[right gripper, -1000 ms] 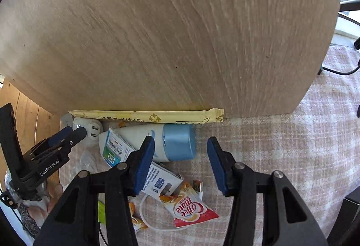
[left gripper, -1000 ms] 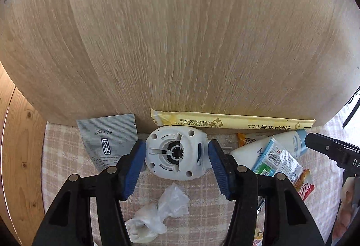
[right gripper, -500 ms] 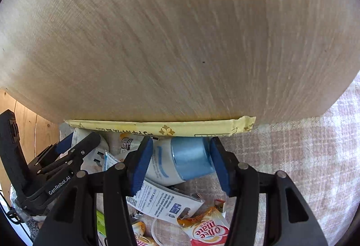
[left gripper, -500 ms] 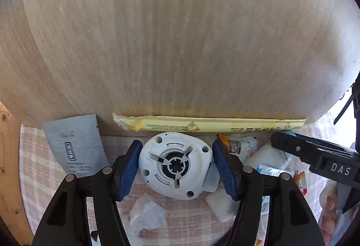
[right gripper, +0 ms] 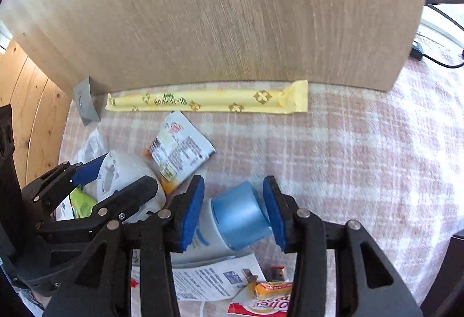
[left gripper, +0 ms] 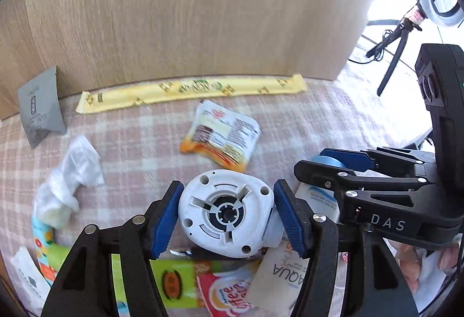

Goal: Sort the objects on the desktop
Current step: 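Grasp the white round fan part with the left gripper while the right grasps the blue-capped bottle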

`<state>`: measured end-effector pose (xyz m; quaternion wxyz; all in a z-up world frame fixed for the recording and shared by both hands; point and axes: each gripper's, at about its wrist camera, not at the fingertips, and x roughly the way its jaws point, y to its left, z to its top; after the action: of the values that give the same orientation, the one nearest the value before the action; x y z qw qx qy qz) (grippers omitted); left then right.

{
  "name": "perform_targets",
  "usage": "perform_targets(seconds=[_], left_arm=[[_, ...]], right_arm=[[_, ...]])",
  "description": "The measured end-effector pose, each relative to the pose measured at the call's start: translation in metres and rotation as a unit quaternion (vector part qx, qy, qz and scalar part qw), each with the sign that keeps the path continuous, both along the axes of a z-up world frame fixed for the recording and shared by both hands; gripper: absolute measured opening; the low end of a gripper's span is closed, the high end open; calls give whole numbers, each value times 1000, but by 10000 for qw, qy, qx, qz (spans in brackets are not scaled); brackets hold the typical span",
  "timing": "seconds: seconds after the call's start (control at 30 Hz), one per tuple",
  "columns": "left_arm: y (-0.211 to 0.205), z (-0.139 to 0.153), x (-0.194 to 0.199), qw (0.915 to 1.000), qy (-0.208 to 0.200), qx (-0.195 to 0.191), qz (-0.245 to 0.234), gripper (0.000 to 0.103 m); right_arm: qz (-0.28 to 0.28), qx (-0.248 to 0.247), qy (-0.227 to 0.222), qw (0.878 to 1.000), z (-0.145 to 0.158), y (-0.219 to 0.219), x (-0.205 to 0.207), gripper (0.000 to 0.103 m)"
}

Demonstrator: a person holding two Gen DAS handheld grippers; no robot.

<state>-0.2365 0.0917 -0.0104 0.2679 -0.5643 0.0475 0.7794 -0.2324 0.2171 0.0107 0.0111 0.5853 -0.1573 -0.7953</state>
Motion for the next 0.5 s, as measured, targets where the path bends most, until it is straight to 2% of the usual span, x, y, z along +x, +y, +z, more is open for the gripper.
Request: perform_targets(seconds=[0.1,0.13,0.17,0.27,0.3,0.4,0.5], left_arm=[[15,-1,41,9997,-107,85,-211,62],[49,6,57,9994,-124,62,-319,62],[58,6,64,9988,-145,22,-462,62],[63,18,89,9960,-226,-101,-864,62],[52,26,101,9953,-251,-156,-924,62],[44,47,120,9965,17,-282,-782,60],[19,68,121,9991,136,-99,-389,61]], right_arm=[[-3,68,-82,9999,1,7,34,43],[-14,111,-118,9999,2,11,44,43],[-36,163,-142,9998,3,15,54,43],[-202,273,-238,9991,9,33,74,43],[-300,214,-235,9990,8,45,90,43],[-530,201,-199,9982,19,65,119,43],[-568,173,-134,9981,33,79,154,43]])
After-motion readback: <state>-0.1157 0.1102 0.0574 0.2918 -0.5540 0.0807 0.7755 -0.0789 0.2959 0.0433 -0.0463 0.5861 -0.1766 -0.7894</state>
